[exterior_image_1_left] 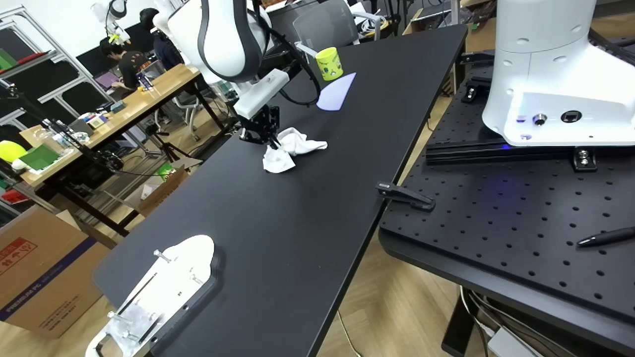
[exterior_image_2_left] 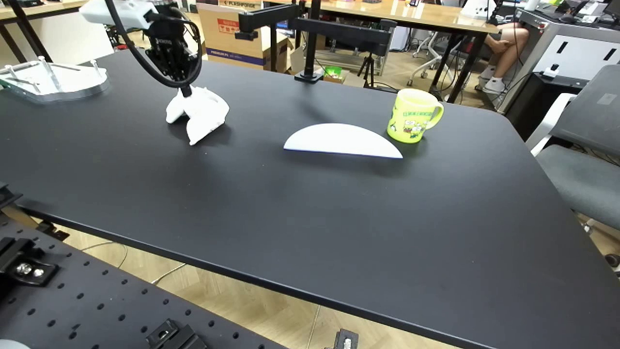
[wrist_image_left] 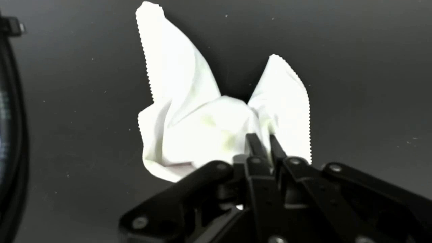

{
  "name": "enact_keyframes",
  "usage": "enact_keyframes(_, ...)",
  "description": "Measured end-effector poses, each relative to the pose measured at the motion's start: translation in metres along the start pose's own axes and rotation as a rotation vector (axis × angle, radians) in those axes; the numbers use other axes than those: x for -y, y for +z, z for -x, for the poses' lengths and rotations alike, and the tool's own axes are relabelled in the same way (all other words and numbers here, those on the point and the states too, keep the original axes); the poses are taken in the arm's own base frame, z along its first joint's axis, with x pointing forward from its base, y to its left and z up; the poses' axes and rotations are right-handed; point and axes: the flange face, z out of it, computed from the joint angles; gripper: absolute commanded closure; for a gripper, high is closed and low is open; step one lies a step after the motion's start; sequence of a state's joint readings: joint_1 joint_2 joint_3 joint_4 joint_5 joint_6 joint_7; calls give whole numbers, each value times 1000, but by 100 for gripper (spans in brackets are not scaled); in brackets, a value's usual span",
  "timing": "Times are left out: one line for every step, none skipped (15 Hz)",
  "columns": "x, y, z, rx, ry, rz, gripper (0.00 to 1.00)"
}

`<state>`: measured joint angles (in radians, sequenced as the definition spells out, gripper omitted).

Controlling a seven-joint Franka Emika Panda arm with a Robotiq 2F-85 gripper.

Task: Put the towel on the rack on the table

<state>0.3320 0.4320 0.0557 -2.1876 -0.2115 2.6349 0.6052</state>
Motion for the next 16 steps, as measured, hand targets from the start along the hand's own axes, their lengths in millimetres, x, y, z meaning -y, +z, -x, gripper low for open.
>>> enact_keyframes(2,-5,0,-4,-1,-4,99)
enact_keyframes(4,-12,0,-5,-1,-8,99)
enact_keyframes(6,-21,0,-5,-4,-10,99)
enact_keyframes(8,-32,0,-5,-8,-10,99)
enact_keyframes(11,-46,1,-6,-11,-7,99)
enact_keyframes(12,-63,2,-8,-15,-1,99)
enact_keyframes(12,-79,2,-11,-18,6,99)
enact_keyframes(12,-97,3,-15,-19,13,99)
enact_keyframes(10,-116,4,-20,-18,21,99)
enact_keyframes(6,-134,5,-26,-14,28,99)
enact_keyframes(2,-154,6,-35,-8,34,99)
enact_keyframes(-4,-172,7,-46,0,39,99)
enact_keyframes(-11,-189,8,-59,10,45,99)
enact_keyframes(-19,-205,8,-72,21,49,99)
enact_keyframes(-27,-221,9,-85,35,51,99)
enact_keyframes(-36,-236,10,-99,51,53,99)
